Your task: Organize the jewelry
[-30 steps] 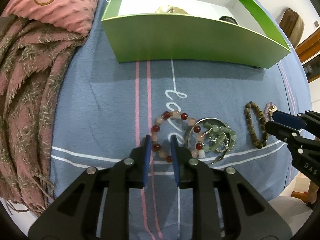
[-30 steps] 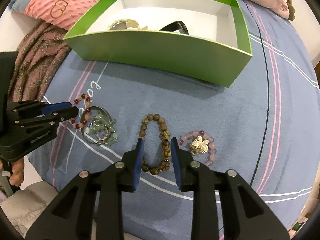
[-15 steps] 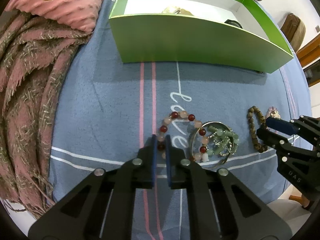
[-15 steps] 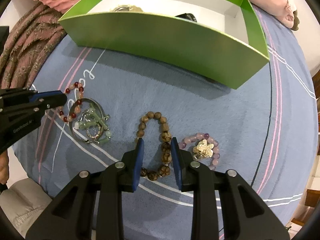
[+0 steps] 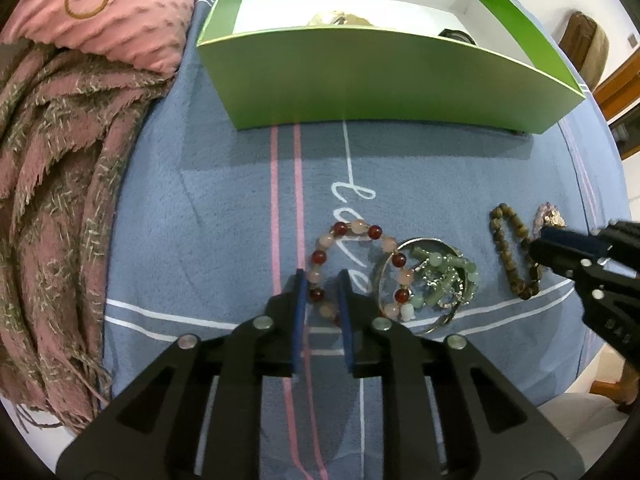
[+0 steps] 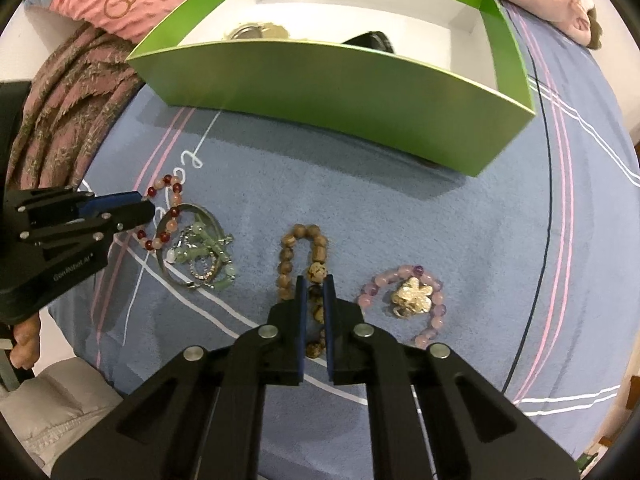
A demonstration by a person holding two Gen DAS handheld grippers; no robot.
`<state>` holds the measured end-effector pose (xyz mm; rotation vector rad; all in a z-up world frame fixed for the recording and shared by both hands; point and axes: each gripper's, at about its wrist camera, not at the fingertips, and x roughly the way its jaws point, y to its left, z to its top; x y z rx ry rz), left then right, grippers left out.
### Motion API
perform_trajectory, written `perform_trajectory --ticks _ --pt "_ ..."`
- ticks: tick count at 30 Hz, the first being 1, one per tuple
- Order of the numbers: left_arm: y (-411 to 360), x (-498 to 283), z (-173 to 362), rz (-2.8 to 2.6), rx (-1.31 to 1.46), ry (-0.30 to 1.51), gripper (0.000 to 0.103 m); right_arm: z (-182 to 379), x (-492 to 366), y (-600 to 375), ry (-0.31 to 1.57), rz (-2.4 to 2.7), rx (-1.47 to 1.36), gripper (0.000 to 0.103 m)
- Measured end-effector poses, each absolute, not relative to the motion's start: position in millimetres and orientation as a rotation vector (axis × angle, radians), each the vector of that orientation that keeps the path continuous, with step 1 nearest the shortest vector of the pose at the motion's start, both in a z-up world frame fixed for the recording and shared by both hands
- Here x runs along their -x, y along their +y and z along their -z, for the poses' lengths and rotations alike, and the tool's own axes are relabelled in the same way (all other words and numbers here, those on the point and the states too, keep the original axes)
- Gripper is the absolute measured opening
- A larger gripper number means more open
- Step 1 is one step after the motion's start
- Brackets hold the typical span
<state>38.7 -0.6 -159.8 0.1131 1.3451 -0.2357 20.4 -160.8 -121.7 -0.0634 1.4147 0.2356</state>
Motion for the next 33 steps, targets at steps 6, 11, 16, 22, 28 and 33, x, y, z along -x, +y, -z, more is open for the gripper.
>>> perform_trajectory --ticks 6,11,16,22,28,33 --pt "-1 -38 159 0.238 -0.105 1.345 0.016 96 -26 -210 1.356 -0.109 0.028 0.047" --pt "-5 -38 158 0.234 -0.12 1.342 0.016 108 -28 -232 1.398 -0.045 -0.006 0.028" --pt "-7 -38 158 0.234 -0.121 1.342 0.016 128 -21 -213 1.451 -0.095 0.02 0.027" --pt "-9 -38 159 0.235 -0.127 1.34 0.016 137 -23 -208 1.47 -0.083 0.059 0.027" --pt "-12 -35 159 0.238 -0.133 1.333 0.016 136 -15 -200 1.458 -0.075 0.089 0.023" --pt "-11 -35 159 0.232 -0.135 1.331 0.012 135 -10 -208 1.456 -0.081 0.064 0.007"
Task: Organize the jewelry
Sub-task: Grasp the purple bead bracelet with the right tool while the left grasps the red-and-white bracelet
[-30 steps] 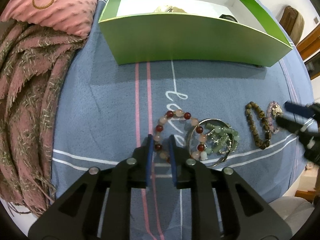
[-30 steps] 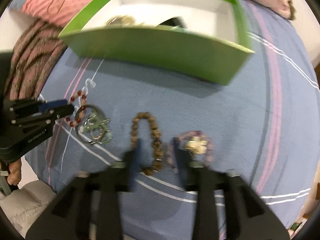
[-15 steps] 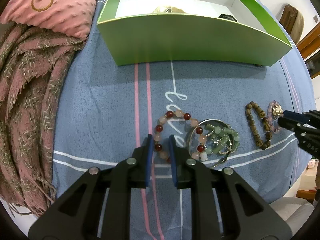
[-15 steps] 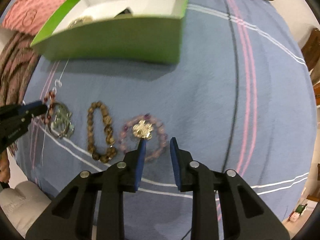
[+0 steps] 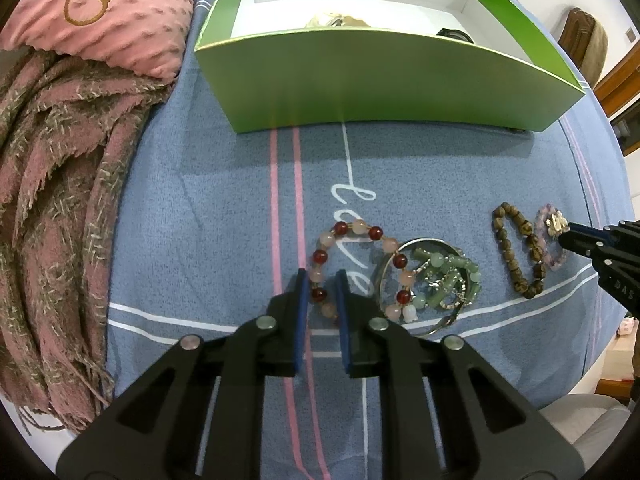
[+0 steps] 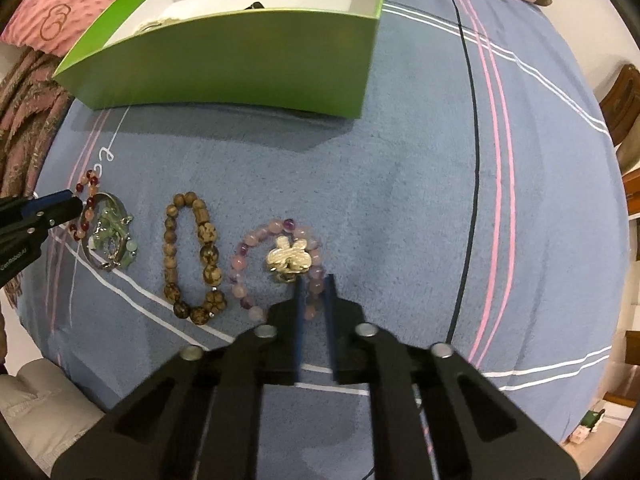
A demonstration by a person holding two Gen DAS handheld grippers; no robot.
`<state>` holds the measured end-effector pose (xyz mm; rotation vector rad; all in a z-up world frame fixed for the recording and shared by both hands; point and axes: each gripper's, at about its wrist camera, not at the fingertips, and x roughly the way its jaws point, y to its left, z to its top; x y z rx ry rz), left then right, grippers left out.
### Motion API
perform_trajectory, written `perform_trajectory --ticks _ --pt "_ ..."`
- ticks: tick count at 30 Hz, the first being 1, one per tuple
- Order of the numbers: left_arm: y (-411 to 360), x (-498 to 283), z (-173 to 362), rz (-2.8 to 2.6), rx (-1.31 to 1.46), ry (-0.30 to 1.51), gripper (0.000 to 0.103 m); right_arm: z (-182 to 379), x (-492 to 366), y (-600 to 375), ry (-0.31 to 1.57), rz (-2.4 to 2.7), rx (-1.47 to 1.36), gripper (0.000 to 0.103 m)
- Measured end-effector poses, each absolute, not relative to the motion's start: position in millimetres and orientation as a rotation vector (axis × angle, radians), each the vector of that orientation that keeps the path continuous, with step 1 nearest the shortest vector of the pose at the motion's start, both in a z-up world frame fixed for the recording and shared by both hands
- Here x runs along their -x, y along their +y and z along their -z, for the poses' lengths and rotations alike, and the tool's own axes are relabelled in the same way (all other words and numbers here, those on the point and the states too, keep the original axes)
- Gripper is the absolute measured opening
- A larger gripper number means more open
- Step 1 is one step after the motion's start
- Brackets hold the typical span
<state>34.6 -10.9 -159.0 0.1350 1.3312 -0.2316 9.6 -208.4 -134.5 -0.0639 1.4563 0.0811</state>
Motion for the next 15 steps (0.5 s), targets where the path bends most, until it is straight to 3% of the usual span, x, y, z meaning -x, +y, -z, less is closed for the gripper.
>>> perform_trajectory --ticks 15 --pt "5 -34 125 0.239 -0.064 1.286 0.008 73 -1 -218 1.34 -0.082 0.025 0.007"
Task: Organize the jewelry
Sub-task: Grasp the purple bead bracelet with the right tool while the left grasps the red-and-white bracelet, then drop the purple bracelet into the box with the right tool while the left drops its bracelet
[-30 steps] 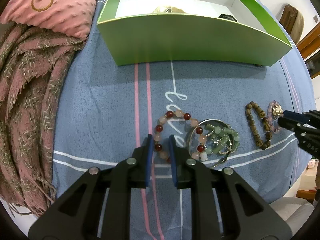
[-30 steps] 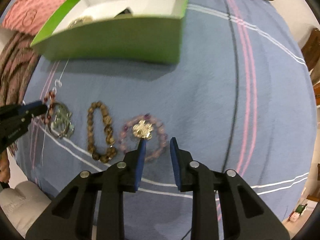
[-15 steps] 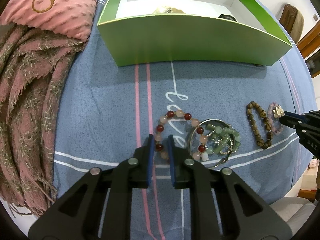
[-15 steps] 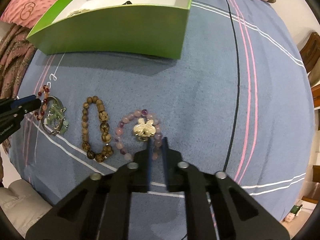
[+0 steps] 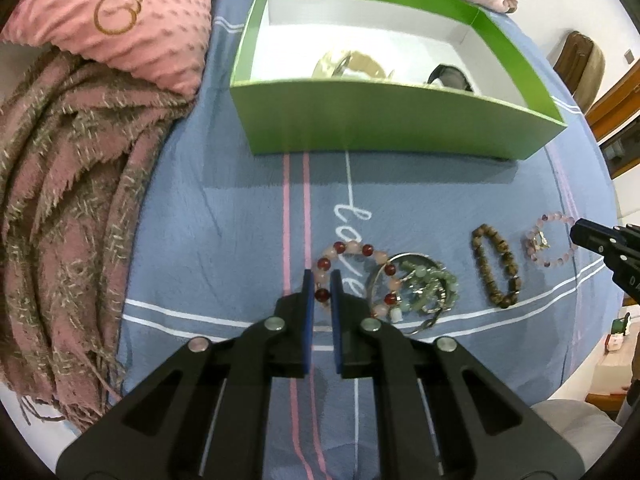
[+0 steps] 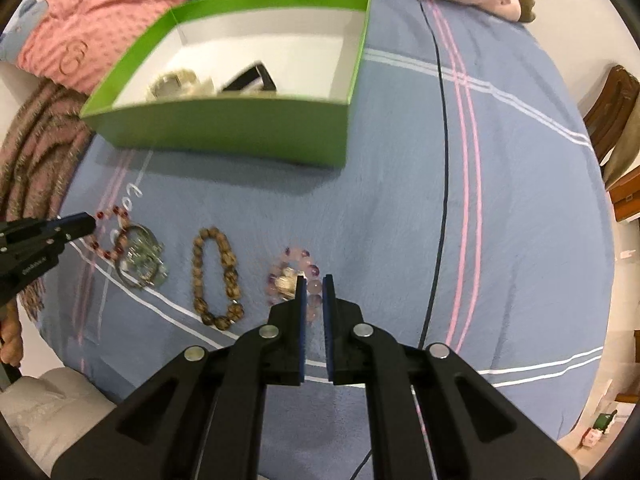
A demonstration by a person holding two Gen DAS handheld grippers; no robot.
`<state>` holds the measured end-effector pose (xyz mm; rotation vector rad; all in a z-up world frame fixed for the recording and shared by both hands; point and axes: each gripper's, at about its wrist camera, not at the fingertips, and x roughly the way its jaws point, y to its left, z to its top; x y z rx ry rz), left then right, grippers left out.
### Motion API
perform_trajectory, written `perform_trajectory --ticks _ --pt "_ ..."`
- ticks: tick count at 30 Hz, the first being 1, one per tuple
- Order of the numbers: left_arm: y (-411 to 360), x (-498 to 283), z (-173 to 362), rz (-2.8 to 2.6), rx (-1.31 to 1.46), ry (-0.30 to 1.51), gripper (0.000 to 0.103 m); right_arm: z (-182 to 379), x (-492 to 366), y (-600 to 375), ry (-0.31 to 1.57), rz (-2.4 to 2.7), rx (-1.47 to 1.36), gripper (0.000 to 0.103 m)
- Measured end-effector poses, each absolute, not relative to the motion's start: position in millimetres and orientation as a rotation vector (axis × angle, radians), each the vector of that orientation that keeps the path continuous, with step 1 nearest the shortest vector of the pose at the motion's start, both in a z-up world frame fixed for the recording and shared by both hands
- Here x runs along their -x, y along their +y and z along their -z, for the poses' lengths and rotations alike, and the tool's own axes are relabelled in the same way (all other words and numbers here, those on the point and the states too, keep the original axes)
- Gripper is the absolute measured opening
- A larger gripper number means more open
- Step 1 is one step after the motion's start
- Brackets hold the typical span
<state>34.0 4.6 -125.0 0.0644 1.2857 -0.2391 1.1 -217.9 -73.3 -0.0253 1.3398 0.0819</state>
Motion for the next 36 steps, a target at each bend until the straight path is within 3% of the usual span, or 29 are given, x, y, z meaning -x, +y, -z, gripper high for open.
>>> perform_trajectory --ticks 16,36 --pt "6 -21 57 0.281 -0.052 1.155 0.008 51 -6 -203 1.279 -0.139 0.014 0.007" --pt "-11 -34 17 0.296 -0.057 1.062 0.008 21 -24 -186 1.197 -0.212 0.054 0.007"
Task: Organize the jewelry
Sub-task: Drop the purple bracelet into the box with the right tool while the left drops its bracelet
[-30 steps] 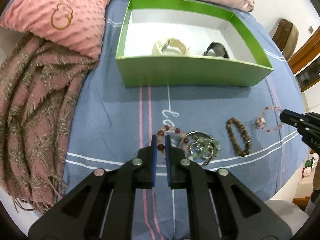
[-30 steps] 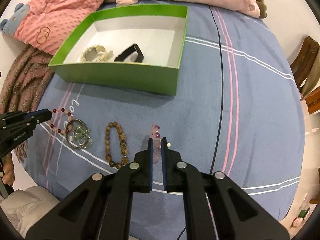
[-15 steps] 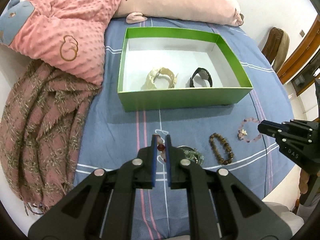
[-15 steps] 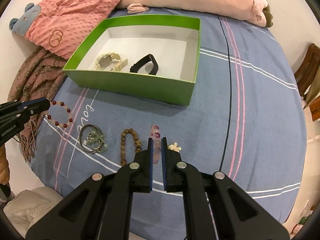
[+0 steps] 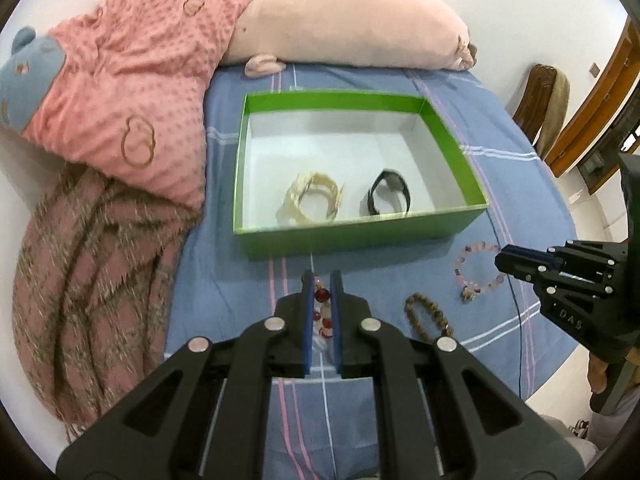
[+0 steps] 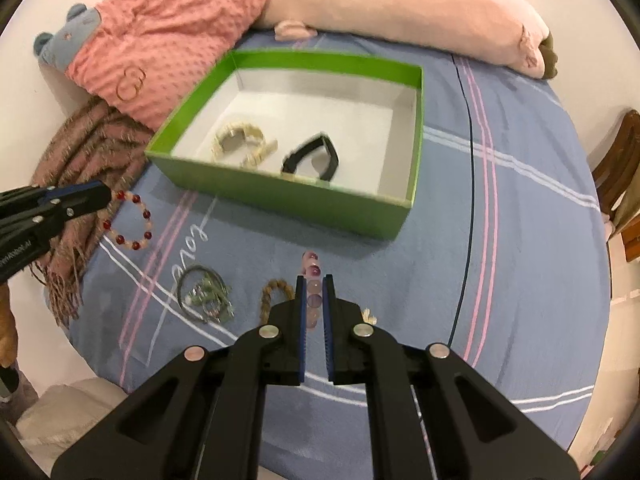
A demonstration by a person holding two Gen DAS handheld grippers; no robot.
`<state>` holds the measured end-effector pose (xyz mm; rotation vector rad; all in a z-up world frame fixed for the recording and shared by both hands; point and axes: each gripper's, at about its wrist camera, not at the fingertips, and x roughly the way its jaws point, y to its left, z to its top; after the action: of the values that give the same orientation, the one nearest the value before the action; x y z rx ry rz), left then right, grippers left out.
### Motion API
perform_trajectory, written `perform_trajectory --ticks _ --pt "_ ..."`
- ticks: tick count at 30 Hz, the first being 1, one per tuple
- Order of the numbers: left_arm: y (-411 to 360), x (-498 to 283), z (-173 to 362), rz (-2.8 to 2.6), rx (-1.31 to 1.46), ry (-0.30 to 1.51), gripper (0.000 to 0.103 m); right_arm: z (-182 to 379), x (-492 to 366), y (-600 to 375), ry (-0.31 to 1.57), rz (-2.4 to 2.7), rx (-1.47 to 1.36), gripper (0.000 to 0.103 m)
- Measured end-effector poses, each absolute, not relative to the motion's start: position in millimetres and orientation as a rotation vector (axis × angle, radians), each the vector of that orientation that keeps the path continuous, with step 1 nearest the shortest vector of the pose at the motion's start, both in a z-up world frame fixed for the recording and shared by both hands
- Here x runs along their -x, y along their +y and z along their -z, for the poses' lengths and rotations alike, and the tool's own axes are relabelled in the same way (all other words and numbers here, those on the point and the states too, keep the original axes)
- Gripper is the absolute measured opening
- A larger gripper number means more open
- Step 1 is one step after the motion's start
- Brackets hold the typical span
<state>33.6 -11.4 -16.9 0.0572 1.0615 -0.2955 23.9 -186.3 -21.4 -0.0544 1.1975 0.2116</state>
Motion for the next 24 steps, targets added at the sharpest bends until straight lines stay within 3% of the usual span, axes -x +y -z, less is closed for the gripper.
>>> perform_trajectory --ticks 7,12,24 --pt "-22 -72 -21 0.326 -0.059 0.941 0.008 -18 -69 -189 1.072 -0.228 0.025 0.007" --pt "-34 -119 -20 0.317 -0.063 0.945 0.008 -29 -105 -185 1.006 -0.207 0.023 0.007" --pt "-64 -185 56 0.317 -0.078 1.112 0.008 63 -171 -182 1.161 -0.068 0.074 0.007"
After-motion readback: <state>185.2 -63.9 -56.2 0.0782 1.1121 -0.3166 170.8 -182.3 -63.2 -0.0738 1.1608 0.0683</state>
